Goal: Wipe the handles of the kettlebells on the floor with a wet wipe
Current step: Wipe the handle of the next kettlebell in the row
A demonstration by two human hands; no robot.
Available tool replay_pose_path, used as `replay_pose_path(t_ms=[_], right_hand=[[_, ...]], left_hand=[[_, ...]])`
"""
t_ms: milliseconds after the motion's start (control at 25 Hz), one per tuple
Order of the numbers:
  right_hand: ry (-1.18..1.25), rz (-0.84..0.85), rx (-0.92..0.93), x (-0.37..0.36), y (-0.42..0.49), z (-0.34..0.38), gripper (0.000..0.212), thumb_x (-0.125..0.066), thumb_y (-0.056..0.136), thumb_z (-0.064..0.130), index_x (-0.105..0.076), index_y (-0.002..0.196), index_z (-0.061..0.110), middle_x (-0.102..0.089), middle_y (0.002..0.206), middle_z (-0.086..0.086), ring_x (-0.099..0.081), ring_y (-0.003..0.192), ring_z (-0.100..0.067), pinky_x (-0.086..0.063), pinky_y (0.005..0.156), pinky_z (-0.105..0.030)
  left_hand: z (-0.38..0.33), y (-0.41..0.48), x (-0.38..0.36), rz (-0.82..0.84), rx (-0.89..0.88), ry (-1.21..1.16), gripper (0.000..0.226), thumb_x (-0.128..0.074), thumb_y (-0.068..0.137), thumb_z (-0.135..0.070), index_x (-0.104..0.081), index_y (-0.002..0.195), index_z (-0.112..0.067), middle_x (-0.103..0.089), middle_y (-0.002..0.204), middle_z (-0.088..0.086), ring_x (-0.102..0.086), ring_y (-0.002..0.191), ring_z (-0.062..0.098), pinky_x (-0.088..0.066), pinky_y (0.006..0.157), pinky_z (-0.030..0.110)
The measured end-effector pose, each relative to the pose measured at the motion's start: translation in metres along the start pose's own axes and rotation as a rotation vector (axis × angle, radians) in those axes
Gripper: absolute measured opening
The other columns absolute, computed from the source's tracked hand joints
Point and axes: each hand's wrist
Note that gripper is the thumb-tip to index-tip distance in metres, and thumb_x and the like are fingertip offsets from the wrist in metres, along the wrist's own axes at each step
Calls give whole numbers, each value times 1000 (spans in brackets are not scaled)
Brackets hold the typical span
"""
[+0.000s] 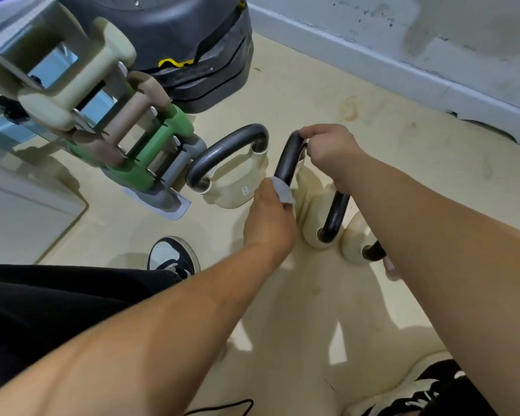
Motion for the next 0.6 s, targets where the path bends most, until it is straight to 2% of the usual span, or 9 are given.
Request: replay_pose_path(t_ms=[80, 160, 200, 240, 280, 360, 440, 520, 600], right_hand=[[38, -88, -13, 8, 12, -1, 39, -42, 88, -2, -70, 117, -2, -68, 124, -22, -64, 114, -36, -55, 92, -40], [-62, -158, 23, 16, 18, -8, 38, -45, 80, 2, -72, 105, -4, -69, 107, -26, -61, 102, -48, -58, 81, -44], [-121, -171, 31, 19, 19, -13, 30, -44, 73, 5, -70, 87, -3, -65, 84, -24, -53, 85, -52, -53, 64, -41], [-144, -170, 19, 22, 20, -20, 18, -42, 67, 8, -59, 71, 2, -49, 65, -16, -37, 69, -45, -40, 53, -36], [-133, -154, -19, 24, 21, -27, 8, -40, 64, 9, -48, 64, 8, -36, 60, -7, -29, 63, -33, -29, 52, -33], [-36, -161, -106, 31, 29, -41, 9, -41, 69, 8, -42, 64, 15, -33, 62, -1, -28, 62, -24, -26, 56, -31], [83, -202, -175, 38, 35, -53, 13, -48, 75, 6, -48, 69, 17, -40, 70, -6, -34, 66, -24, -34, 60, -33], [181, -251, -218, 43, 37, -61, 17, -55, 84, 7, -48, 70, 16, -49, 76, -5, -48, 69, -26, -48, 70, -34], [149, -209, -215, 45, 36, -68, 20, -54, 90, 6, -47, 76, 20, -54, 88, -2, -61, 86, -23, -51, 82, -30]], left_hand=[[-18, 30, 5, 76, 14, 158, 32, -53, 96, -20, -42, 124, -11, -56, 116, 8, -61, 96, 30, -52, 80, 40], [-40, 61, -1, 84, -105, 526, 55, -56, 89, -8, -34, 140, -3, -49, 127, 13, -57, 104, 30, -51, 83, 38], [-52, 75, -5, 72, -179, 704, 64, -56, 88, -3, -28, 146, 2, -43, 134, 16, -52, 113, 31, -48, 84, 37], [-65, 88, -8, 102, -237, 847, 67, -55, 87, 0, -27, 147, 3, -40, 135, 18, -47, 118, 31, -45, 83, 36], [-77, 102, -10, 163, -261, 946, 62, -54, 86, 2, -32, 144, -1, -41, 133, 17, -45, 121, 32, -42, 80, 38], [-94, 130, -13, 362, -268, 1038, 48, -52, 87, 2, -45, 132, -9, -46, 124, 15, -47, 121, 34, -42, 78, 39], [-101, 145, -14, 475, -243, 1101, 44, -52, 86, -2, -52, 128, -12, -50, 120, 13, -54, 111, 34, -45, 77, 39], [-101, 146, -16, 483, -247, 1133, 50, -52, 85, -3, -58, 133, -16, -52, 115, 9, -56, 100, 31, -45, 74, 36], [-104, 131, -15, 414, -242, 1120, 52, -52, 85, -1, -58, 134, -20, -49, 118, 10, -53, 105, 32, -41, 74, 35]])
Point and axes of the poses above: each hand's wrist, its own y-axis towards the middle knuckle, its own x-axis out of the back of the hand, z = x × y
